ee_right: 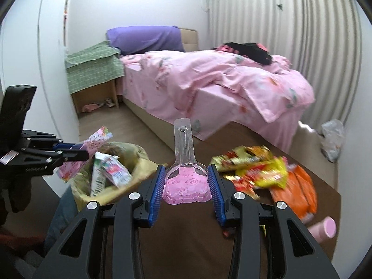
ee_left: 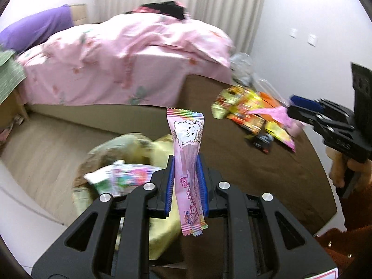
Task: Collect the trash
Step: 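Carry the pink wrapper and pink candy stick over the yellow trash bag with both grippers, then open both grippers to drop the pink items into the yellow bag, then move back to the table and grasp the green-gold snack wrapper with the left gripper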
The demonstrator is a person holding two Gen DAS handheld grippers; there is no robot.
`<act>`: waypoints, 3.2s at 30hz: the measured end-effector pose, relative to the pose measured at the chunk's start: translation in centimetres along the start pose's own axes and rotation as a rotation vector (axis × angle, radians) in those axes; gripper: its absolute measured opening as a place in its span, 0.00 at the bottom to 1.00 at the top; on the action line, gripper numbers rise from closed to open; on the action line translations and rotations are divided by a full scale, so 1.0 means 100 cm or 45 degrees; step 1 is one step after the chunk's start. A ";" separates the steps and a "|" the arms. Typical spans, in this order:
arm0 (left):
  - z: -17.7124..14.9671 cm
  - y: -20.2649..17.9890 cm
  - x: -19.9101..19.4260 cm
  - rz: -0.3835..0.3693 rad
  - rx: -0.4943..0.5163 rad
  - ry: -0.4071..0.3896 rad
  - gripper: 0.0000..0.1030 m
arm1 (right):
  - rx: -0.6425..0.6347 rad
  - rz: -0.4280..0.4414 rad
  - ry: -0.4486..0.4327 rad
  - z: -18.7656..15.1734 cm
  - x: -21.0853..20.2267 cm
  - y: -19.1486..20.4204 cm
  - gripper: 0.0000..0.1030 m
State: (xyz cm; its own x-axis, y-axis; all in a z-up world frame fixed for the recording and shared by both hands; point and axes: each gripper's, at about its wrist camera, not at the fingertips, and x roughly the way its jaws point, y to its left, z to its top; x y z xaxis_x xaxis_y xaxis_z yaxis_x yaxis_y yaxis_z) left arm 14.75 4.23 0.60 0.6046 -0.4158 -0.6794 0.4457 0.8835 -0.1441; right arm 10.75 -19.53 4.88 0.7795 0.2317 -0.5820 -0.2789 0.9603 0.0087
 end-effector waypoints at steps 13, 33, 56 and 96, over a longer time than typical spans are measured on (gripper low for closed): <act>-0.026 0.077 0.041 0.088 -0.224 0.141 0.18 | -0.050 0.322 0.130 0.023 0.092 0.060 0.35; -0.066 0.110 0.080 0.056 -0.334 0.253 0.18 | -0.162 0.486 0.519 -0.008 0.218 0.115 0.35; -0.041 0.123 0.050 0.084 -0.474 0.120 0.44 | -0.081 0.510 0.433 -0.011 0.176 0.095 0.54; 0.137 -0.140 0.285 -0.317 0.289 0.236 0.48 | 0.457 -0.192 0.221 -0.154 0.002 -0.179 0.69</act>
State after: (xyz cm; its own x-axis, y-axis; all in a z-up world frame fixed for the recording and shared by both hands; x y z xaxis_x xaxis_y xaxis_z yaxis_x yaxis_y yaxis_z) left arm 34.84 -22.96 -6.90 0.3389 -0.5474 -0.7651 0.7115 0.6813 -0.1722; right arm 7.27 -39.10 -7.97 0.6820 0.0847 -0.7264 0.0679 0.9816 0.1782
